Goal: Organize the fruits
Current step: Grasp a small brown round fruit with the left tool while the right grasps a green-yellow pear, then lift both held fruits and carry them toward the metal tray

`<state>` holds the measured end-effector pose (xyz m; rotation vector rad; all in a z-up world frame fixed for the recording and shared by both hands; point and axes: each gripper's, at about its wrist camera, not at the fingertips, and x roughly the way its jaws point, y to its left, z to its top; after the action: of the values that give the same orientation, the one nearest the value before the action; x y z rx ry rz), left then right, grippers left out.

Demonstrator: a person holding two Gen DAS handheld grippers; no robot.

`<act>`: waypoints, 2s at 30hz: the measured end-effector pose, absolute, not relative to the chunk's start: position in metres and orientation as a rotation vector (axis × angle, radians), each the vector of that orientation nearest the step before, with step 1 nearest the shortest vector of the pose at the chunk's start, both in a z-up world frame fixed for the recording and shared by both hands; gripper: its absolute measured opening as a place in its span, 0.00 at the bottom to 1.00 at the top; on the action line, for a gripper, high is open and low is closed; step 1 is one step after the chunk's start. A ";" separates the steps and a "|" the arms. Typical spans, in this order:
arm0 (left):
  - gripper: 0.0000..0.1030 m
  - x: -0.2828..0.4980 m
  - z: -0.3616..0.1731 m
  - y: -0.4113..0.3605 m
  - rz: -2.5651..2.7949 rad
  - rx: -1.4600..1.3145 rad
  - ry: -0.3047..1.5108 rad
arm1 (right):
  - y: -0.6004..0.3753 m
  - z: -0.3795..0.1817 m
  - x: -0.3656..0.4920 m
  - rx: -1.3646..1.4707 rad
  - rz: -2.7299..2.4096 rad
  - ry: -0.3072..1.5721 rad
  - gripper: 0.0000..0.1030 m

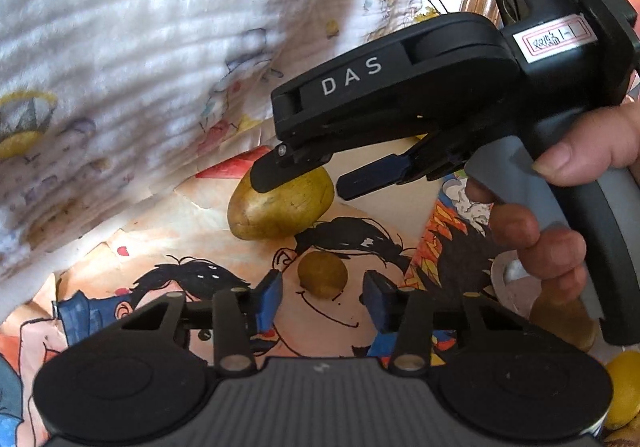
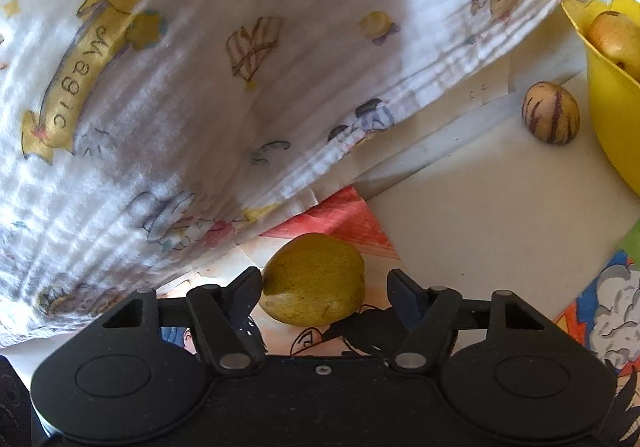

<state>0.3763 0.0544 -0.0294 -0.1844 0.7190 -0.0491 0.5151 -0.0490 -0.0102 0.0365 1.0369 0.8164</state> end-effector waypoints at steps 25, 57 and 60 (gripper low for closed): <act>0.28 0.372 -0.026 0.062 -0.029 -0.221 0.726 | -0.058 -0.034 0.522 0.264 0.807 1.096 0.60; 0.28 0.343 0.032 0.033 -0.021 -0.179 0.648 | -0.205 0.024 0.480 0.412 0.710 0.958 0.59; 0.28 0.339 0.038 0.022 -0.035 -0.171 0.636 | -0.233 0.028 0.473 0.430 0.697 0.941 0.59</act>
<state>0.3387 0.0223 0.0385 -0.1706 0.6358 -0.0349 0.4734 -0.2332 0.0281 0.4296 0.9406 0.6974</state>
